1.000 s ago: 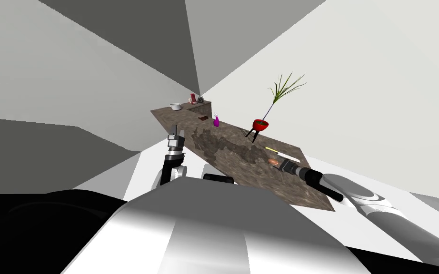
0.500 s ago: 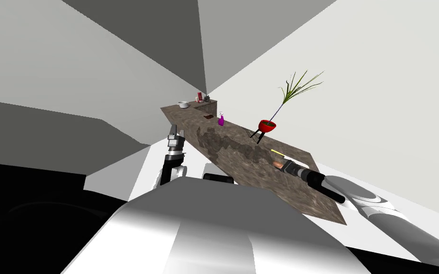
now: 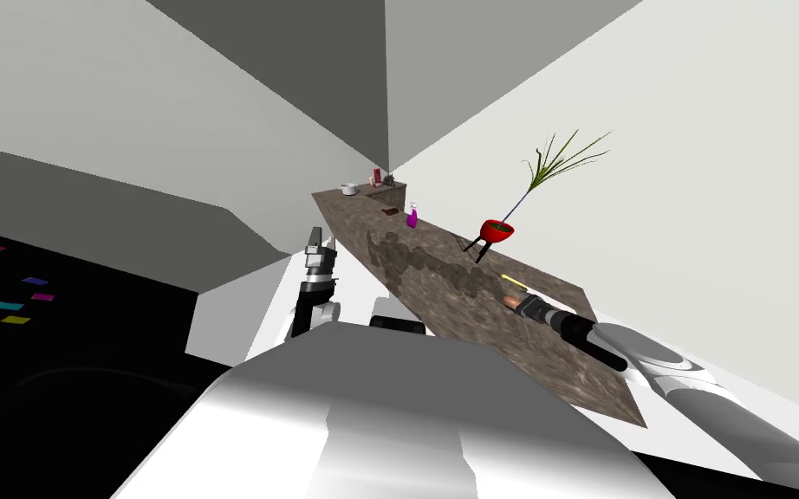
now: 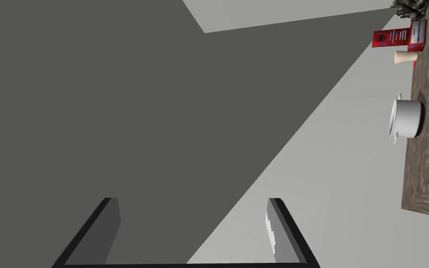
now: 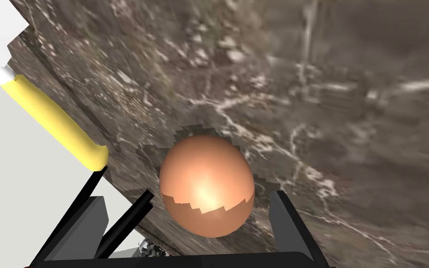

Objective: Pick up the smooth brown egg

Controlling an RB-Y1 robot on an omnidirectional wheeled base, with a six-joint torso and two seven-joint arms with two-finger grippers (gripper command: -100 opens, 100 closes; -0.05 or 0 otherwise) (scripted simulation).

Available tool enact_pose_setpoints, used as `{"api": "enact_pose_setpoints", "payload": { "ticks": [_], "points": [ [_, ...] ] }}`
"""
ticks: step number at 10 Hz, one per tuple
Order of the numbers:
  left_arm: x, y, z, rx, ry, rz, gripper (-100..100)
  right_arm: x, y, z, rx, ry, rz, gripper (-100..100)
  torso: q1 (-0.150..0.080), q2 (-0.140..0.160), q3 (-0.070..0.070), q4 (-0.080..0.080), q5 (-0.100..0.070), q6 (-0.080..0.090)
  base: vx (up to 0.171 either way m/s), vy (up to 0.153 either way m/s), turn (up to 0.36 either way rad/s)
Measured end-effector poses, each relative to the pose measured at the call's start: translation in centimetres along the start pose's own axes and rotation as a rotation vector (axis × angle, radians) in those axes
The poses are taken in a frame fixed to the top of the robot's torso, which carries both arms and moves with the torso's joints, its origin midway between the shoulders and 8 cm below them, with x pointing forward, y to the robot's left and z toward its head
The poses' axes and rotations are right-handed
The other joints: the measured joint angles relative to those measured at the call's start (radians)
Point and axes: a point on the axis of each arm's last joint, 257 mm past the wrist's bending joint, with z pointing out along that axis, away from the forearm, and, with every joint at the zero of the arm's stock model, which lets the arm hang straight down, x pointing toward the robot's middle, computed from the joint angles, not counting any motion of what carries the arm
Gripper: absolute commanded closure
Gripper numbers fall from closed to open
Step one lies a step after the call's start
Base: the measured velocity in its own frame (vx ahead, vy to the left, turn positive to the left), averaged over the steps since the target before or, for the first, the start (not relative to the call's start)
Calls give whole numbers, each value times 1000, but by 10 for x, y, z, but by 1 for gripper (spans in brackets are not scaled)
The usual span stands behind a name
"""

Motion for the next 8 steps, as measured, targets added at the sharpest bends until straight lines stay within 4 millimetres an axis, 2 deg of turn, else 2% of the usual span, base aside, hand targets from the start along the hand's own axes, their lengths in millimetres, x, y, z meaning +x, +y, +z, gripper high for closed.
{"api": "enact_pose_setpoints", "payload": {
  "ticks": [1, 5, 6, 7, 8],
  "points": [
    [0, 0, 0, 0, 0, 0, 0, 1, 0, 0, 1, 1, 1, 100, 0, -2, -1, 0, 0, 1, -7, 1, -9],
    [0, 0, 0, 0, 0, 0, 0, 1, 0, 0, 1, 1, 1, 100, -1, -5, -3, -1, 0, 1, 0, 0, 0],
    [0, 0, 0, 0, 0, 0, 0, 1, 0, 0, 1, 1, 1, 0, 0, -5, -3, -1, 0, 1, 0, 0, 0],
    [0, 0, 0, 0, 0, 0, 0, 1, 0, 0, 1, 1, 1, 100, 0, -5, -3, -1, 0, 1, 54, -2, -186],
    [0, 0, 0, 0, 0, 0, 0, -4, 2, 0, -6, -8, -9, 100, 0, -7, -4, -1, 0, 3, 97, 9, -299]
  ]
}}
